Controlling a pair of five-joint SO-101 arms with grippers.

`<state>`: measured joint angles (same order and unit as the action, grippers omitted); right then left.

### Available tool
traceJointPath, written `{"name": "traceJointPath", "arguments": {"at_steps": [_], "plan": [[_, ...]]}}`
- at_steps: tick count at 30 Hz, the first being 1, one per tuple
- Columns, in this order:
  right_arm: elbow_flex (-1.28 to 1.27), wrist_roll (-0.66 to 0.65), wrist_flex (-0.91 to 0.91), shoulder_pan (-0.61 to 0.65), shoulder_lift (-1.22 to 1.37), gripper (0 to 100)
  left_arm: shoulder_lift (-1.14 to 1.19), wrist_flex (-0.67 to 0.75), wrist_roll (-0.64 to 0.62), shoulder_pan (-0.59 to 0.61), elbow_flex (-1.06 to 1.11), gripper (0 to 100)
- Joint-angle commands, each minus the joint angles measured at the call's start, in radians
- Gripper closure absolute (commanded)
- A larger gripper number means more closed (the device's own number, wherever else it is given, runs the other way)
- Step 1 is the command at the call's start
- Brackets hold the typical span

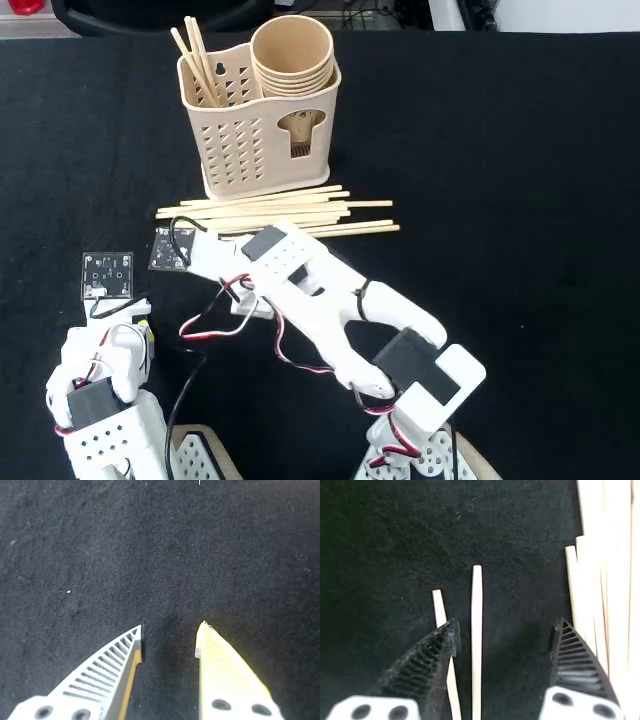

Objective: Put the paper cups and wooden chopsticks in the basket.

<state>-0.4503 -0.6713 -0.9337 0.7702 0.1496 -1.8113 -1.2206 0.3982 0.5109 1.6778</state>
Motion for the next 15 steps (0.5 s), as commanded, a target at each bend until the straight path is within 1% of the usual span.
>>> {"name": "traceJointPath", "arguments": {"at_steps": [1,4,9,12,15], "plan": [[-0.01,-0.031,0.035,0.041,-0.061,70.2,-0.003,0.009,0.006,0.013,-0.016,82],[-0.039,-0.041,0.064,0.052,-0.051,70.2,-0.003,0.009,0.006,0.013,-0.016,82],[-0.041,-0.037,0.063,0.031,-0.051,70.2,-0.003,0.009,0.006,0.013,-0.016,82],[-0.041,-0.003,0.063,0.029,-0.051,70.2,-0.003,0.009,0.006,0.018,-0.018,82],[-0.041,0.008,0.061,0.017,-0.061,70.2,-0.003,0.012,0.005,0.065,-0.025,82]]}}
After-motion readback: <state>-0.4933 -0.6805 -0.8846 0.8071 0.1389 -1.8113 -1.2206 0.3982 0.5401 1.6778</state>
